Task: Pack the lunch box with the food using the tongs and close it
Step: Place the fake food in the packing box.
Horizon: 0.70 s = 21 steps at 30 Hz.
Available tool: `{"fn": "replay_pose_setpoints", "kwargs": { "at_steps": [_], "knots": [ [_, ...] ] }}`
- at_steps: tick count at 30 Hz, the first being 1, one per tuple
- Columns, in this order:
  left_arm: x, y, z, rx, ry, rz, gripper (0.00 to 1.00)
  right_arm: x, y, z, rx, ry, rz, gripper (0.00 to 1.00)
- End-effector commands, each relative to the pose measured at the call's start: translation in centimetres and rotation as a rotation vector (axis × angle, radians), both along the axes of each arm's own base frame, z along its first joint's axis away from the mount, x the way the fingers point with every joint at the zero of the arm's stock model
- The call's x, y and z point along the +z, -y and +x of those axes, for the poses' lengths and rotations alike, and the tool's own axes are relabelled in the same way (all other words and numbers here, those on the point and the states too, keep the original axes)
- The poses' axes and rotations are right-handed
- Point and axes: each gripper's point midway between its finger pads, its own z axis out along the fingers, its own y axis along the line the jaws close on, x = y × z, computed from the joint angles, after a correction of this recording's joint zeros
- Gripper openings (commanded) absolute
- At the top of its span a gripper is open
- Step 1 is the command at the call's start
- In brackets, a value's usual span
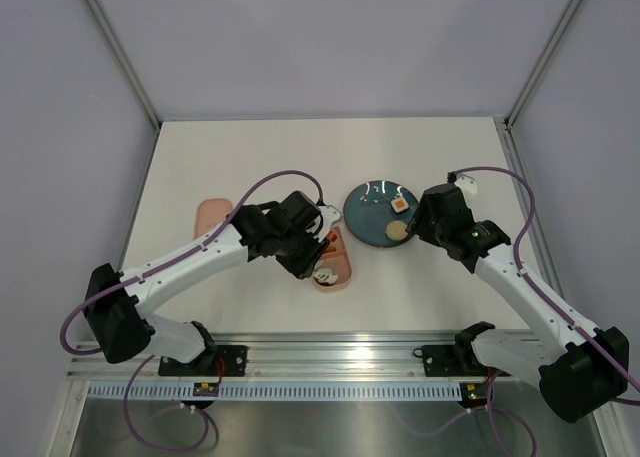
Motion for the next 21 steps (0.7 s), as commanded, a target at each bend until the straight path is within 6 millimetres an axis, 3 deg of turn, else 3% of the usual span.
{"fn": "replay_pose_setpoints", "kwargs": {
  "at_steps": [1, 8, 21],
  "knots": [
    [1.6, 1.0, 0.8, -0.008, 0.041, -0.038, 0.41, 1.5, -0.2, 0.7, -0.009, 0.049, 0.031, 0.64],
    [1.1, 1.1, 0.7, -0.016, 0.032, -0.034, 0.45, 1.6, -0.1, 0.7, -0.01, 0.05, 0.028, 0.64],
    [3.7, 1.8, 1.6, -0.004, 0.093, -0.091, 0.42, 1.8, -0.2, 1.0, -0.006, 0.052, 0.026, 0.64]
  ]
}}
